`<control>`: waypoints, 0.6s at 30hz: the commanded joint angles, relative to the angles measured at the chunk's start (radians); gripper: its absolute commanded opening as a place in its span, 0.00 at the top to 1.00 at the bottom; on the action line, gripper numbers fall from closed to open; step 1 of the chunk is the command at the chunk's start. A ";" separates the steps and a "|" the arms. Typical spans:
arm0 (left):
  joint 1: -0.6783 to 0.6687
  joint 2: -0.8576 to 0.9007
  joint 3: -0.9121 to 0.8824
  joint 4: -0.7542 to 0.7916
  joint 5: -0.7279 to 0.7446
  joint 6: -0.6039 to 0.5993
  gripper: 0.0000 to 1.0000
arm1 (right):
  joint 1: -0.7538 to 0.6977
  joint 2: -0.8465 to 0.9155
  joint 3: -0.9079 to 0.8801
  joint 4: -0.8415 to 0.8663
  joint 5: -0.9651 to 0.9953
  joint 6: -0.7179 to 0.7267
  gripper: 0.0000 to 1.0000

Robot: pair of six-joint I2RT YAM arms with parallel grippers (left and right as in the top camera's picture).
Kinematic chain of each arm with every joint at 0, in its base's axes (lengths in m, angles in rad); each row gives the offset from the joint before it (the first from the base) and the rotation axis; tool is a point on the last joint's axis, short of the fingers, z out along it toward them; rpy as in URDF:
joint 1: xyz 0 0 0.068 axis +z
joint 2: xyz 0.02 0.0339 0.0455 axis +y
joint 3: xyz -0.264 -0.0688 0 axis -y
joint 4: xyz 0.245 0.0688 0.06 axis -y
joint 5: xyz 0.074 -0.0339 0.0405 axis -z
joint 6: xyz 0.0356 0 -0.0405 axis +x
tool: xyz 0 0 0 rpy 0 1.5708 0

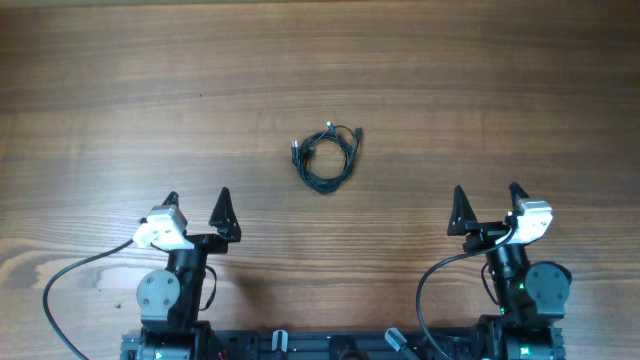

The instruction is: Untangle cables

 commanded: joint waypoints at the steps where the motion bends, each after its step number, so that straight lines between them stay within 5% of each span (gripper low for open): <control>1: 0.007 -0.007 -0.004 -0.003 -0.013 0.024 0.00 | 0.003 0.007 0.000 0.003 0.003 -0.003 0.00; 18: 0.006 -0.007 -0.004 0.000 0.064 0.016 0.00 | 0.003 0.007 0.000 0.004 0.002 0.055 0.00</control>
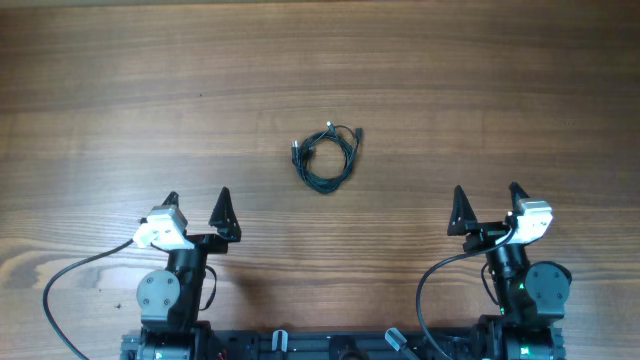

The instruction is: Untangle cables

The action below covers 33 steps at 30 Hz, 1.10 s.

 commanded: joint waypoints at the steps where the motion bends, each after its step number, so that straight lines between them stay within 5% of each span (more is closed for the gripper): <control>1: 0.007 -0.007 -0.004 0.014 0.142 0.016 0.00 | 0.003 0.007 0.000 0.003 -0.008 0.151 0.00; 10: 0.002 0.058 0.200 -0.182 0.299 -0.067 0.00 | 0.003 0.015 0.107 -0.002 -0.445 0.237 0.00; 19: 0.002 0.492 0.721 -0.549 0.445 -0.090 0.00 | 0.003 0.279 0.513 -0.415 -0.481 0.147 0.00; 25: 0.002 0.576 0.818 -0.569 0.594 -0.111 0.00 | 0.003 0.578 0.798 -0.826 -0.317 0.065 0.00; 33: 0.002 0.576 0.826 -0.849 0.359 -0.081 0.00 | 0.003 0.942 0.826 -0.887 -0.312 0.161 0.00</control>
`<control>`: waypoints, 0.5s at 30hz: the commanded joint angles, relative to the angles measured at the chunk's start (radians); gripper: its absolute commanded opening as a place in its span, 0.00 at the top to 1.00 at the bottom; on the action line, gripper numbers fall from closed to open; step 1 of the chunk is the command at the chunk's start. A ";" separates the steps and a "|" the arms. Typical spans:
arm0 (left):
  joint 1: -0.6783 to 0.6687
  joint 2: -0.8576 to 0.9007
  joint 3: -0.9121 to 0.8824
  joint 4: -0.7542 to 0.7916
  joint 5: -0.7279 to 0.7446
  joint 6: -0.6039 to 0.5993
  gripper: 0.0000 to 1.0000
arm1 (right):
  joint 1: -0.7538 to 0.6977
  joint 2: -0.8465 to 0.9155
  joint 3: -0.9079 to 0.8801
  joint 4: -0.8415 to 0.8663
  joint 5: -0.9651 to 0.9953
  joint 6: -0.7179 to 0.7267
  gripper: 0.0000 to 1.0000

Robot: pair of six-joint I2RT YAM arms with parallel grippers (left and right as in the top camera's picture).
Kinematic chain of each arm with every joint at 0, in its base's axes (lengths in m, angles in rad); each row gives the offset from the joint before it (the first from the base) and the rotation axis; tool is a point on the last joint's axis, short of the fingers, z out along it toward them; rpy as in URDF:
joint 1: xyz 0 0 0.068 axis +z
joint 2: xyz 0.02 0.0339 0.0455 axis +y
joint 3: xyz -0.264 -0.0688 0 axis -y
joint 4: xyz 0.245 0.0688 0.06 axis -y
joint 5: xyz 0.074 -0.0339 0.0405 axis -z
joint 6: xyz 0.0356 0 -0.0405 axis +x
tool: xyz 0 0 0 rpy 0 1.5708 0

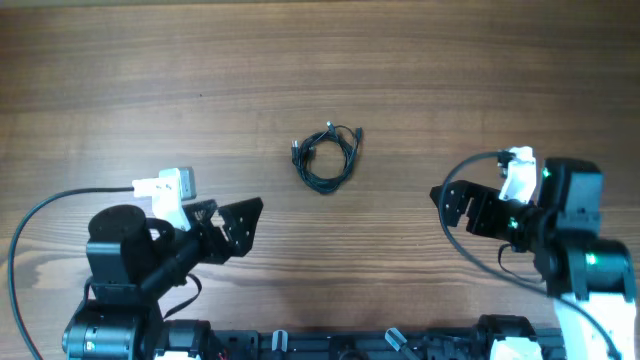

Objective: Untangle cables
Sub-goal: 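Move both grippers toward the black cable bundle at table center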

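A small tangled bundle of thin black cable lies coiled on the wooden table, a little above the middle, with small plugs sticking out at its top. My left gripper hangs low at the left, pointing right toward the bundle but well short of it, fingers apart and holding nothing. My right gripper hangs at the right, pointing left at the bundle from a similar distance, also open and holding nothing.
Both arm bases and their grey feed cables fill the near edge of the table. Bare wood surrounds the bundle on all sides.
Both arms have lifted off their rest poses and leaned toward the table's middle. Each gripper now points inward at the bundle. The cable bundle has not moved.
At the first two moments both arms sat folded at the near edge with open grippers pointing away from me, and the bundle lay untouched. Now both arms are raised and turned inward, the bundle still in the same spot.
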 commanded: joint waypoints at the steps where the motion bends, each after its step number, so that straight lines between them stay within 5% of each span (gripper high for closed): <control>1: 0.000 -0.001 0.027 -0.088 -0.129 0.011 0.00 | 0.003 0.130 0.021 -0.044 0.020 0.056 0.00; 7: 0.000 -0.001 0.047 -0.156 -0.143 0.001 0.00 | 0.003 0.366 0.021 -0.163 0.132 0.214 0.00; 8: 0.000 -0.001 0.047 -0.169 -0.139 0.002 0.00 | 0.004 0.387 0.021 -0.162 0.116 0.190 0.00; 11: 0.000 0.001 0.047 -0.179 -0.132 0.013 0.00 | 0.048 0.431 0.021 -0.116 -0.197 -0.205 0.00; 15: 0.000 0.068 0.047 -0.162 -0.132 0.018 0.01 | 0.209 0.432 0.021 0.039 -0.171 -0.217 0.00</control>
